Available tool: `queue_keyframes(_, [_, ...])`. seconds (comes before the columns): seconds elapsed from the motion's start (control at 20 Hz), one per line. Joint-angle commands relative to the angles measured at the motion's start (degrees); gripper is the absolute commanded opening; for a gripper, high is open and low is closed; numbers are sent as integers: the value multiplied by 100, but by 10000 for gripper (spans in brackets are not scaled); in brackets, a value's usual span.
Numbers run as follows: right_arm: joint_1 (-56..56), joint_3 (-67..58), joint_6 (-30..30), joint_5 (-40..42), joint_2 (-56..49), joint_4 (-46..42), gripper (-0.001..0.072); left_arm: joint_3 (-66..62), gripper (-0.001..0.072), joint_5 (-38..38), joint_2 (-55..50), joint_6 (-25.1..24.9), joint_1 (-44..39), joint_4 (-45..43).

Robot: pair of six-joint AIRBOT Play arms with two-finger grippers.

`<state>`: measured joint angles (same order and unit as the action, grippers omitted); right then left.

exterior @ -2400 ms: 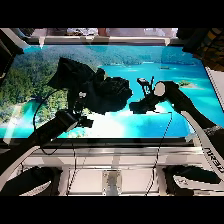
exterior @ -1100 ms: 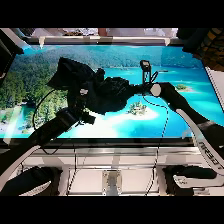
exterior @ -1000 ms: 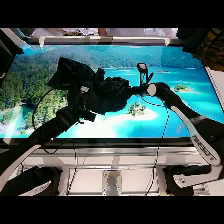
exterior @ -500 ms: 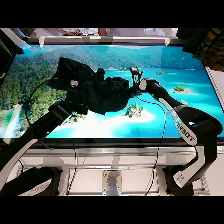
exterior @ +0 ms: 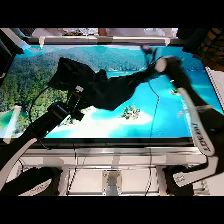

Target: Fold the clothes and pants, and hang the long-sleeved shirts on hangers.

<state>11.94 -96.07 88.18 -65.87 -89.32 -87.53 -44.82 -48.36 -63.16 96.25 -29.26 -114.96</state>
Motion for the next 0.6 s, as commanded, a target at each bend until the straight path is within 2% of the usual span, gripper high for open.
queue_keyframes(0.0, [-756,-247,-44,-1349,846,-680,23,2,303,-173,-2,-1250,7,11])
queue_keyframes(0.1, [-1211,-245,-48,-1720,1045,-680,24,2,303,-24,-2,-1471,7,13])
queue_keyframes(0.2, [-1576,-245,-92,-1971,1075,-682,24,2,303,286,-2,-1467,4,20])
queue_keyframes(0.45, [-2529,184,-199,-2011,1069,-721,24,2,304,894,-35,-1471,2,404])
queue_keyframes(0.55, [-2946,581,-308,-1941,1069,-730,24,2,456,892,-131,-1469,2,472])
